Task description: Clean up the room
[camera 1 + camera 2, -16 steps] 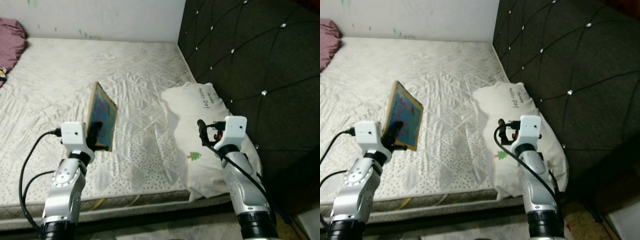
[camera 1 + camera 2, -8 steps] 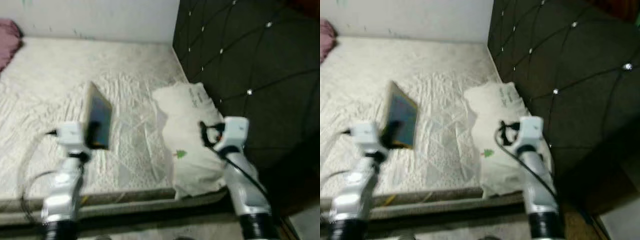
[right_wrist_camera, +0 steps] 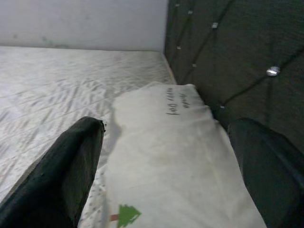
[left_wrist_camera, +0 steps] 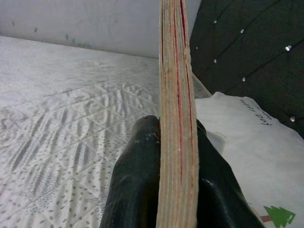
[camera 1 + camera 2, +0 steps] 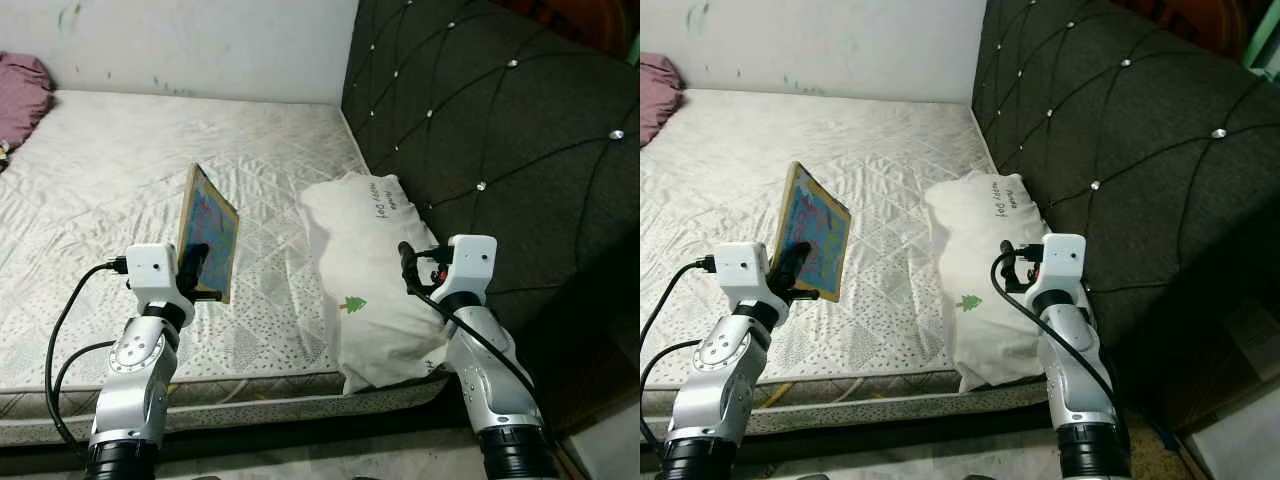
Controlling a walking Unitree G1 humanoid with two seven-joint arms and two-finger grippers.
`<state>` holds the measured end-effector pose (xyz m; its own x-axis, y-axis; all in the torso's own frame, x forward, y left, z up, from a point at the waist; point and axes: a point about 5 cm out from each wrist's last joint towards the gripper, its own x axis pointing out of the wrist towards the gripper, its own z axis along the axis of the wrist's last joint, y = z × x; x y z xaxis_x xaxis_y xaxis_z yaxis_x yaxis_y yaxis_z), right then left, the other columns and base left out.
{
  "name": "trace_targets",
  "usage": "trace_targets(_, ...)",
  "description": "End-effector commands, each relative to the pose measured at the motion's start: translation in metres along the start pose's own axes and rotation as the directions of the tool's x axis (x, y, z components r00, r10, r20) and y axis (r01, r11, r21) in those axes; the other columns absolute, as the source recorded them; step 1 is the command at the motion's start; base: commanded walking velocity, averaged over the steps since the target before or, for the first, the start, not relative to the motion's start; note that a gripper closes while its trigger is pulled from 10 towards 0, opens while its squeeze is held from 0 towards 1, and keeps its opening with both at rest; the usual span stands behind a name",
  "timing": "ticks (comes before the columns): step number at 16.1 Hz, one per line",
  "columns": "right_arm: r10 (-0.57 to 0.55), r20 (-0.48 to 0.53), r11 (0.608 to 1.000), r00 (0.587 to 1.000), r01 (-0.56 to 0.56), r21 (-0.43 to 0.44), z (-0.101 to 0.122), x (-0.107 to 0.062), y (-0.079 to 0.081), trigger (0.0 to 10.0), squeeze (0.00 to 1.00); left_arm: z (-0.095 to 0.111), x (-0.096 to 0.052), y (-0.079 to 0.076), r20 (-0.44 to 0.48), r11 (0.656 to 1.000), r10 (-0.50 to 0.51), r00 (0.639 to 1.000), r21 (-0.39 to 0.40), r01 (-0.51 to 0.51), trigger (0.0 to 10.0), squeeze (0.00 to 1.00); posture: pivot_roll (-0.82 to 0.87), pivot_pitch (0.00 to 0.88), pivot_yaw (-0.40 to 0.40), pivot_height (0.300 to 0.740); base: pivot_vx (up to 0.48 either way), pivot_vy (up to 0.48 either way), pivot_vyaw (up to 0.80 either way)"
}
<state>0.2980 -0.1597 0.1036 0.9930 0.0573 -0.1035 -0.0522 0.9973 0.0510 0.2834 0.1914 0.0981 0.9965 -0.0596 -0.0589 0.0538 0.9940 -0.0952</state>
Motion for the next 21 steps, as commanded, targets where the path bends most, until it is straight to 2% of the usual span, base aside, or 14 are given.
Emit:
trace_targets(1,0.017,0.016,1.0,1.0,-0.017,-0.021,0.0038,0.0004,-0.0002,10.0,0.0,0.0093,0.0026,-0.0024,0.044,1.0,-0.013,0.999,-0.003,0.013,10.0,0.0,-0.05,0.0,-0.088,0.74,0.0,0.0,0.0)
trace_targets(10,0.016,0.001,1.0,1.0,-0.016,-0.022,0.0016,0.0008,-0.0009,10.0,0.0,0.0111,0.0024,-0.0042,0.063,0.999,-0.039,0.997,-0.011,0.04,10.0,0.0,-0.05,0.0,-0.092,0.74,0.0,0.0,0.0)
trace_targets(14,0.026,0.004,0.999,1.0,-0.026,-0.032,0.0023,0.0003,0.0006,10.0,0.0,0.0111,0.0016,-0.0047,0.066,0.999,-0.042,0.997,-0.011,0.042,10.0,0.0,-0.05,0.0,-0.096,0.74,0.0,0.0,0.56)
trace_targets(16,0.02,-0.004,0.999,1.0,-0.02,-0.029,0.0013,0.0004,-0.0004,10.0,0.0,0.0104,0.0007,-0.0039,0.065,0.999,-0.037,0.997,-0.013,0.038,10.0,0.0,-0.05,0.0,-0.097,0.74,0.0,0.0,0.0)
trace_targets(21,0.012,-0.008,1.0,1.0,-0.012,-0.027,0.0009,0.0004,-0.0016,10.0,0.0,0.0099,0.0006,-0.0048,0.065,0.999,-0.039,0.997,-0.015,0.04,10.0,0.0,-0.05,0.0,-0.099,0.74,0.196,0.0,0.0)
